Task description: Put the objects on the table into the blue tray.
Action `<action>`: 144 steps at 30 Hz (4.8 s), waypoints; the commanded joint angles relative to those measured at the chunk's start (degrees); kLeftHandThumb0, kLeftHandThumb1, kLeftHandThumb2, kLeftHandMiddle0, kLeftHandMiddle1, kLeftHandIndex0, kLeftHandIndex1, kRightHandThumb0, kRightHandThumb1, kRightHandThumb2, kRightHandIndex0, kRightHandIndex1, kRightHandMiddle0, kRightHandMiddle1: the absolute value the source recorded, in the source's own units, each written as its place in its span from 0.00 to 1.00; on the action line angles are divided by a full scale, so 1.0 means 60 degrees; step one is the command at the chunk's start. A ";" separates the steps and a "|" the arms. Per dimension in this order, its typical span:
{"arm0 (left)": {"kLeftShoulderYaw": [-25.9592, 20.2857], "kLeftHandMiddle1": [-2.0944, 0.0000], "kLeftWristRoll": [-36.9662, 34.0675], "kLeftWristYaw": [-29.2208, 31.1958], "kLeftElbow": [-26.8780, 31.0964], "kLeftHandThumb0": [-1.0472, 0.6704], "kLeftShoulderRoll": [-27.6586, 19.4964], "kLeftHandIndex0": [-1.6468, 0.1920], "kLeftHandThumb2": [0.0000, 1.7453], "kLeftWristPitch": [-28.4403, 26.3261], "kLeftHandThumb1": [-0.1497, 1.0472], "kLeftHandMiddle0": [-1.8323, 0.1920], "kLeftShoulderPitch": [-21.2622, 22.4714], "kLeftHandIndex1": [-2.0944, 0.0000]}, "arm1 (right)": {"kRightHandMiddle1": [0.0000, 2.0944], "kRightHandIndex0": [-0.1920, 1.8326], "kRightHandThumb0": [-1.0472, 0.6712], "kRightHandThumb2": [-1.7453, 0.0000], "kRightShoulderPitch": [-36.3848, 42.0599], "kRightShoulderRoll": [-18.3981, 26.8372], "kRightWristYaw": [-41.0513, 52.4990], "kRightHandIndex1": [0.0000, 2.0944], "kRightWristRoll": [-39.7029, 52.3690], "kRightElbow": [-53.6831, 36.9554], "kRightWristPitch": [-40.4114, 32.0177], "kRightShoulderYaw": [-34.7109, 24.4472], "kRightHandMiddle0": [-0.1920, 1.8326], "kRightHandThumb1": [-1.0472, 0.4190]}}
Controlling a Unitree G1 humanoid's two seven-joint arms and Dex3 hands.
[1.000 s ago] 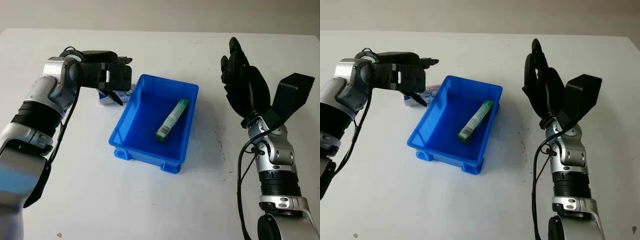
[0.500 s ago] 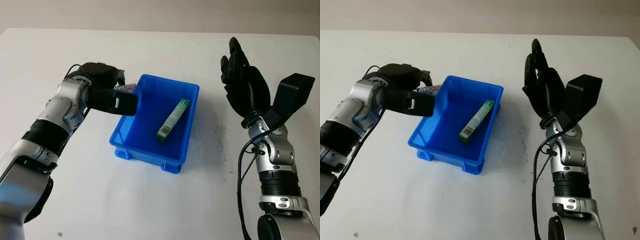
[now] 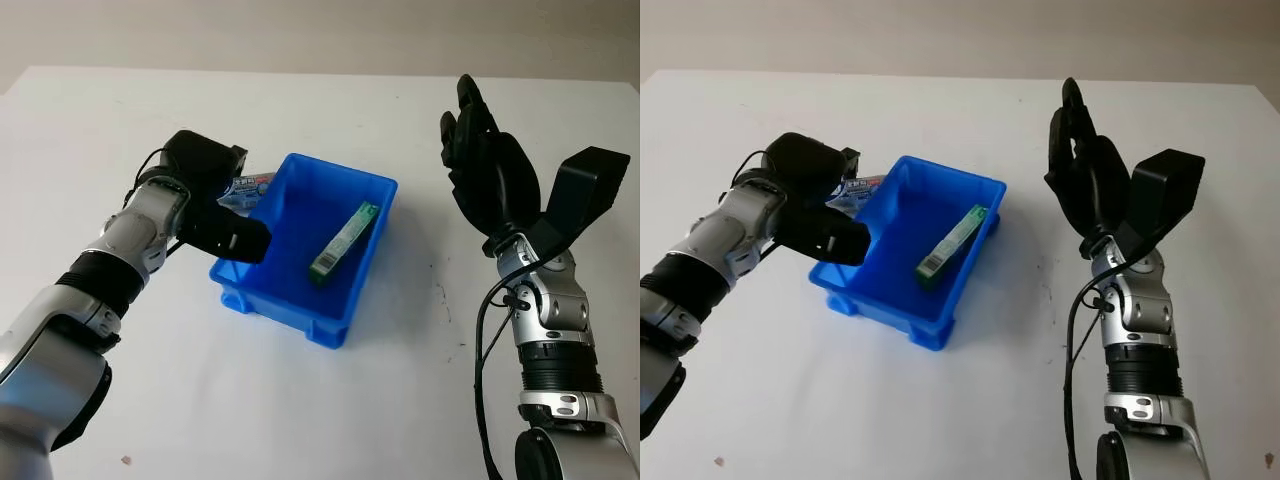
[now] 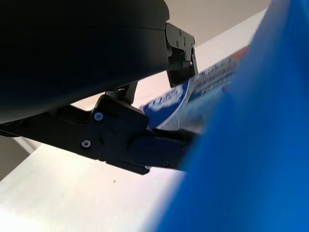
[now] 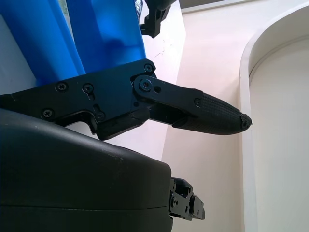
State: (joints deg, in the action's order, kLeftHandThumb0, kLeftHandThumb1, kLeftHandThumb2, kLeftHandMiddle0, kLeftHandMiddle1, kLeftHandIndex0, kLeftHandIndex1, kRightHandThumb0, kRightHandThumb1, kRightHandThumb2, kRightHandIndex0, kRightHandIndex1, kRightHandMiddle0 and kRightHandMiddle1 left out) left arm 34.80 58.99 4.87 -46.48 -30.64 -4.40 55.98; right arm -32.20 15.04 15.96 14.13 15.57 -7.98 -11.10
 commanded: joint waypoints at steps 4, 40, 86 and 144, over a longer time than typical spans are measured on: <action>-0.0085 0.00 -0.0329 -0.0003 -0.0341 0.38 0.0134 0.89 0.19 0.0172 1.00 0.67 -0.0017 0.20 | 0.00 0.00 0.18 0.61 0.0056 0.0073 -0.0036 0.00 0.0076 -0.0252 -0.0107 -0.0098 0.00 0.00; -0.1647 0.00 -0.2569 0.0462 -0.1279 0.40 -0.0693 0.94 0.22 0.0841 1.00 0.80 0.2153 0.01 | 0.00 0.00 0.18 0.62 -0.0174 0.0000 0.0065 0.00 0.0044 0.0024 -0.0034 -0.0070 0.00 0.00; -0.3979 0.00 -0.4152 0.3910 0.7687 0.37 -0.1733 0.81 0.23 0.0011 1.00 0.62 -0.0760 0.01 | 0.00 0.00 0.19 0.61 -0.0146 0.0064 0.0256 0.00 0.0001 0.0231 0.0093 -0.0037 0.00 0.00; -0.8014 0.99 -0.8619 0.1626 0.7949 0.15 0.1262 0.97 0.37 -0.2433 1.00 0.96 -0.2965 1.00 | 0.00 0.00 0.19 0.60 -0.0473 0.0032 0.0203 0.00 -0.0094 0.0451 0.0199 0.0073 0.00 0.00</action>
State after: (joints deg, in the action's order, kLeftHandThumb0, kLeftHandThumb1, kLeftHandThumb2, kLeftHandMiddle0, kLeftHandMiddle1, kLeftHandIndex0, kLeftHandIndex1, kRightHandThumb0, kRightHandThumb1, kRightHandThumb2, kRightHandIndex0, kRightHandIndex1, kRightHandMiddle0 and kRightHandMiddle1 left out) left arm -11.58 8.87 15.84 0.57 -24.43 -18.16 38.82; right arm -34.06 14.95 17.19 13.81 18.08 -7.73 -10.73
